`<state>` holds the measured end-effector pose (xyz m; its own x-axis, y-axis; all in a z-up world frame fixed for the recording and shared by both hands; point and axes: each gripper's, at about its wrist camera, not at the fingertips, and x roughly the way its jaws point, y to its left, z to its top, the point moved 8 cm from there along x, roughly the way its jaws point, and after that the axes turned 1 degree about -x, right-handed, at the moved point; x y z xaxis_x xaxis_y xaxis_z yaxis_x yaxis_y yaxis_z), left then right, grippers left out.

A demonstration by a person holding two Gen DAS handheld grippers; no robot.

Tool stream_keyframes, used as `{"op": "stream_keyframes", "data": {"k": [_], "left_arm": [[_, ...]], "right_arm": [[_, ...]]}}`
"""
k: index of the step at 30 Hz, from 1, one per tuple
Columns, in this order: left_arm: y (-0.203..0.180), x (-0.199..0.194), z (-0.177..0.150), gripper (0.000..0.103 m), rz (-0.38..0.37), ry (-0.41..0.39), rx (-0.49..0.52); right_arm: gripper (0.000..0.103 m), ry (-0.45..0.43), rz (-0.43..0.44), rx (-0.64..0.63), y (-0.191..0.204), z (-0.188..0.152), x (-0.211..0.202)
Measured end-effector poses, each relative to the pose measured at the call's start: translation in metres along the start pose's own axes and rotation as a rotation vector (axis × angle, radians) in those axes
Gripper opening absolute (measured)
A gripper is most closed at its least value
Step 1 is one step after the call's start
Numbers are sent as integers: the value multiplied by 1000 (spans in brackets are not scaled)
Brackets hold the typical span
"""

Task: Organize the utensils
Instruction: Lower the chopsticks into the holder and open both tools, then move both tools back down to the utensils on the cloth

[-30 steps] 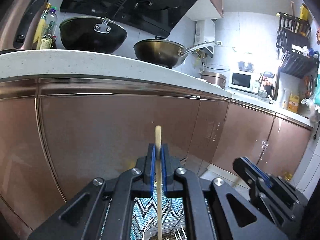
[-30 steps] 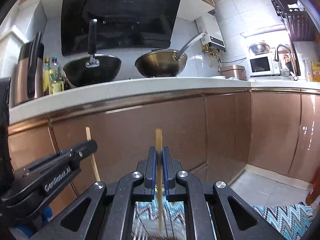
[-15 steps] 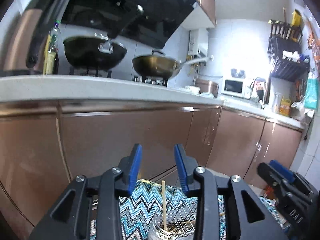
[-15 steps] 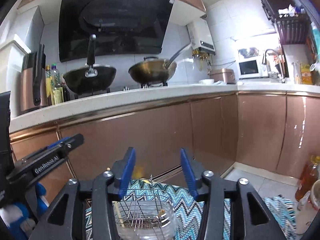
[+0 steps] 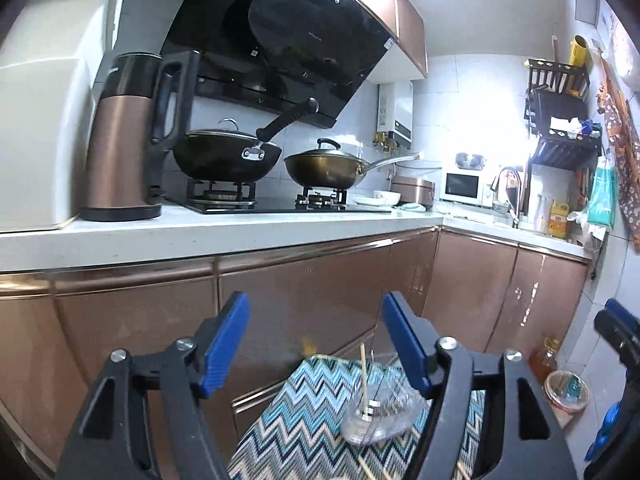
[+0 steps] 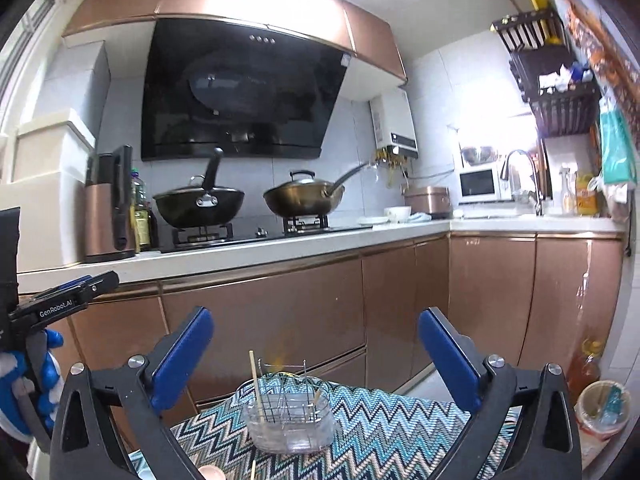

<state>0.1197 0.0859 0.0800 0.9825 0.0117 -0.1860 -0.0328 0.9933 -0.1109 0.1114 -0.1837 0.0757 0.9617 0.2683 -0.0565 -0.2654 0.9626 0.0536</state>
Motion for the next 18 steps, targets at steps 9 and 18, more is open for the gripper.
{"op": "stream_keyframes", "data": {"k": [9,18], "left_arm": [[24,-34,-42,68,-46,183,-29],[48,-29,-125,68,-104,446,-125]], "right_arm": [[103,26,-2,-12,-1,1,-54],[96,142,-12,1,-21,-26,-61]]}}
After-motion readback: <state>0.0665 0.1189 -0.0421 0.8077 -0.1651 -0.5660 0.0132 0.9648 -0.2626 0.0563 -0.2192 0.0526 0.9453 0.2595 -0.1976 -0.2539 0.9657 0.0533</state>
